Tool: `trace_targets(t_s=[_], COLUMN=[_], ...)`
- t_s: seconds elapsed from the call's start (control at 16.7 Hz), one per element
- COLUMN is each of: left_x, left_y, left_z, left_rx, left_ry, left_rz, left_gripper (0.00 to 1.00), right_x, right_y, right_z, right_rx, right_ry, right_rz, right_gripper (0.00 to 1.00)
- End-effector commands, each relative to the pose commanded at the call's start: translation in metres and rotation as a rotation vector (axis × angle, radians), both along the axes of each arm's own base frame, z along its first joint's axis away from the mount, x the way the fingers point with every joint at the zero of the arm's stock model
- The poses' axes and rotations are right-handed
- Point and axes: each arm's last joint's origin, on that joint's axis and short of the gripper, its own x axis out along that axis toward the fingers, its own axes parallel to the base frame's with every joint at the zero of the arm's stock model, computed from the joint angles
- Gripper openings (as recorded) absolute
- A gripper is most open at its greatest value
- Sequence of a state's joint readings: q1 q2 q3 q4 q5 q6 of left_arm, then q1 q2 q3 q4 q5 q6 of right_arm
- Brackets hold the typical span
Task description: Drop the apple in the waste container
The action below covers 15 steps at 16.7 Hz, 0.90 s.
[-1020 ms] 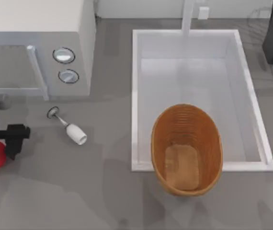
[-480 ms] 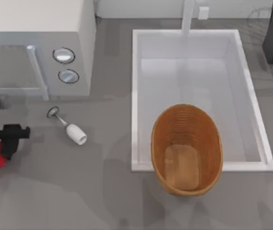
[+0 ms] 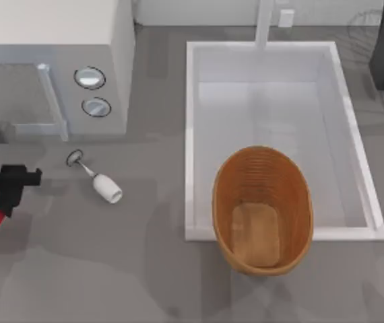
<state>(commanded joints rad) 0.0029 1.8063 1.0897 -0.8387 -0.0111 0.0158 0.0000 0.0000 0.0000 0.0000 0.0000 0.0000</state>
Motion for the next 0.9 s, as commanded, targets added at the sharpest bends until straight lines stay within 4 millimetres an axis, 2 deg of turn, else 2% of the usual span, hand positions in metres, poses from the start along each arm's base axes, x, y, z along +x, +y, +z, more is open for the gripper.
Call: trace_targets(t_s=[0.3, 0.54, 0.72, 0.9], left_x=[-0.006, -0.006, 0.000, 0.001], left_y=[-0.008, -0.001, 0.007, 0.008], left_z=[0.058, 0.102, 0.121, 0.122], left_rx=[0.010, -0.001, -0.011, -0.012], left_ry=[0.078, 0.062, 0.002, -0.005], left_rz=[-0.031, -0.007, 0.020, 0.023], left_gripper=[0.00, 0.00, 0.00, 0.00], right_x=[0.000, 0.000, 0.000, 0.000], right_y=[0.000, 0.000, 0.000, 0.000], right_z=[0.000, 0.000, 0.000, 0.000], right_rx=[0.000, 0.000, 0.000, 0.000], right_ry=[0.000, 0.000, 0.000, 0.000], right_rz=[0.000, 0.000, 0.000, 0.000], right_gripper=[1.00, 1.00, 1.00, 1.00])
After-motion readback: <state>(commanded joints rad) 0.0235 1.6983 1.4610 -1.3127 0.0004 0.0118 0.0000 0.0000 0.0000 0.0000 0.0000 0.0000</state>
